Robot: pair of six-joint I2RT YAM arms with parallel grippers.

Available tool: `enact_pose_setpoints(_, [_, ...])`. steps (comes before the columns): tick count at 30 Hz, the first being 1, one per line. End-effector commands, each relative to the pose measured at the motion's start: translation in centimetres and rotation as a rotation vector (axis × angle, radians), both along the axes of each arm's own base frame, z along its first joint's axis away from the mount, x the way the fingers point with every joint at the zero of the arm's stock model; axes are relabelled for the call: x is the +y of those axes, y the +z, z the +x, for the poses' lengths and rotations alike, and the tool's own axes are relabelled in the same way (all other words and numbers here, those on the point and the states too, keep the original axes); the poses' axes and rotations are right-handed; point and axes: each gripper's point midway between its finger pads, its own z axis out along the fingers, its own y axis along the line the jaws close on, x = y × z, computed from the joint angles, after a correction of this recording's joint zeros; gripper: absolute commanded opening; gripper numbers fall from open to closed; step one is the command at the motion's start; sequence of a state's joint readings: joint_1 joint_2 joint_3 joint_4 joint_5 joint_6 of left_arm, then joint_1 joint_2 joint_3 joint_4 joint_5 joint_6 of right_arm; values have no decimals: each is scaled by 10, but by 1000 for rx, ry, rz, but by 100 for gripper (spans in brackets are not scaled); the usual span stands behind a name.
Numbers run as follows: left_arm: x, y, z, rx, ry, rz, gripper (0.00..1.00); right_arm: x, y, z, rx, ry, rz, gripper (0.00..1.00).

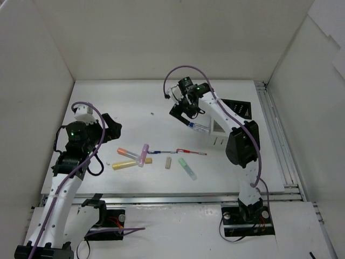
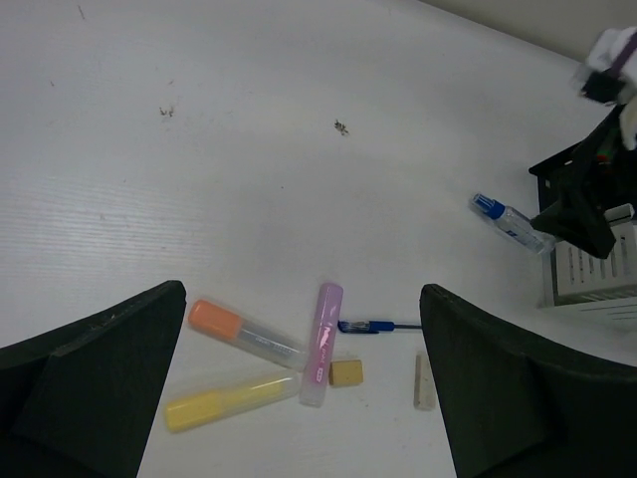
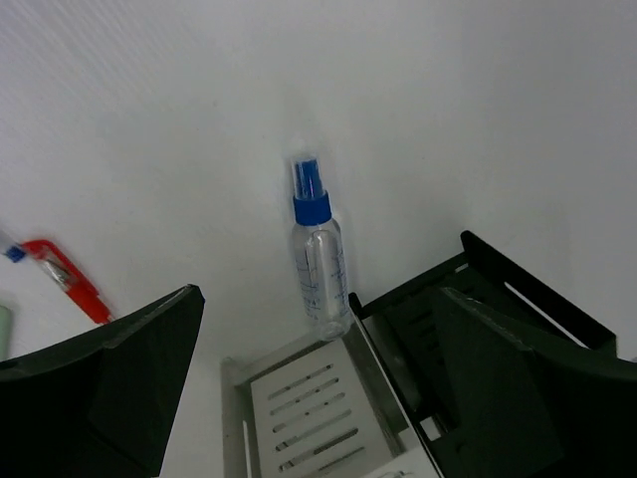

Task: Sort the stationery into containers
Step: Pick up the stationery from the center of the board.

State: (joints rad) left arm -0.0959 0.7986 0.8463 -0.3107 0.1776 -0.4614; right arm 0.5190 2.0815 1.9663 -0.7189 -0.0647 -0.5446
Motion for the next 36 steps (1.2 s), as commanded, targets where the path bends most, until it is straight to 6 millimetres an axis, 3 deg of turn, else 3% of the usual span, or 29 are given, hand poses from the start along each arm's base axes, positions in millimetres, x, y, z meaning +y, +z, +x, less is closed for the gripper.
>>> enact_pose_setpoints(1, [4,17,6,-64,10,14,100,-33,-14,-3,51,1,-217,98])
enact_pose_setpoints(10, [6,4,11,-17,19,32,100,-33,-66,3,136,-3,-275,96])
enact_pose_setpoints(17, [9,-6,15,16,36,42,100,-38,-86,5,169,-20,-301,91])
enact_pose_setpoints(25, [12,-10,21,35,55,56,100,-40,-102,2,219,-5,-292,61])
enact_pose_setpoints(29, [12,-10,21,39,56,53,100,-35,-103,-1,236,15,-270,38])
enact_pose_setpoints(32, [13,-8,21,34,61,54,100,-24,-98,-2,250,25,-210,24])
enact_pose_setpoints(35, [14,-8,20,31,67,56,100,-10,-84,-3,242,69,-137,15])
enact_pose_setpoints(36, [14,-7,20,31,69,55,100,-5,-71,-1,219,84,-108,12])
